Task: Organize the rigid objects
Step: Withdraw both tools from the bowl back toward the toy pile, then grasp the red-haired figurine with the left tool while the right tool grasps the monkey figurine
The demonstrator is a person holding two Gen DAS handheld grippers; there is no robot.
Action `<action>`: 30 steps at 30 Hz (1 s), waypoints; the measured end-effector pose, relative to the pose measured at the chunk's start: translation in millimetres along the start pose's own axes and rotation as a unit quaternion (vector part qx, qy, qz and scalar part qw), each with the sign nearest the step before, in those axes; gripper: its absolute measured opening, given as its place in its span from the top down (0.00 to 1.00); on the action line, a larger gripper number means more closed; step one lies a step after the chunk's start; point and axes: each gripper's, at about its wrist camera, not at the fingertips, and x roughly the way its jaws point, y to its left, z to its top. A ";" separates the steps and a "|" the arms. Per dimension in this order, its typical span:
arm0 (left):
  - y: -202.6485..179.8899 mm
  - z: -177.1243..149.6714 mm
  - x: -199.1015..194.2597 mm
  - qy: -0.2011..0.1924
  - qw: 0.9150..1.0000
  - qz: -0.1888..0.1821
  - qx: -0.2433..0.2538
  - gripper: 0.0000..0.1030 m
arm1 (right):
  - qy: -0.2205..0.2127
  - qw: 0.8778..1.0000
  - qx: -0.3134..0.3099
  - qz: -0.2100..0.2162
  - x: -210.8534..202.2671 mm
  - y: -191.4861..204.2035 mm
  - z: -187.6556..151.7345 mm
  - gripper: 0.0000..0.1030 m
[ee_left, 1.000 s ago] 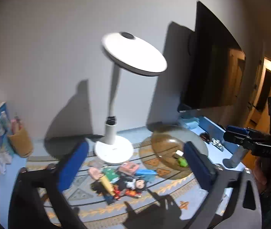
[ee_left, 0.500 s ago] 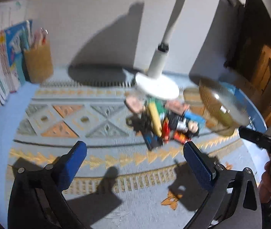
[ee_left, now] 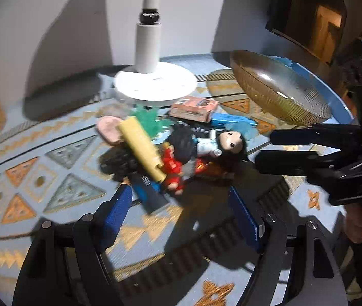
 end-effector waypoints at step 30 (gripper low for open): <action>6.1 1.9 11.4 -0.015 1.000 0.018 -0.012 0.79 | -0.001 1.000 -0.004 -0.025 23.8 -10.3 5.5 0.61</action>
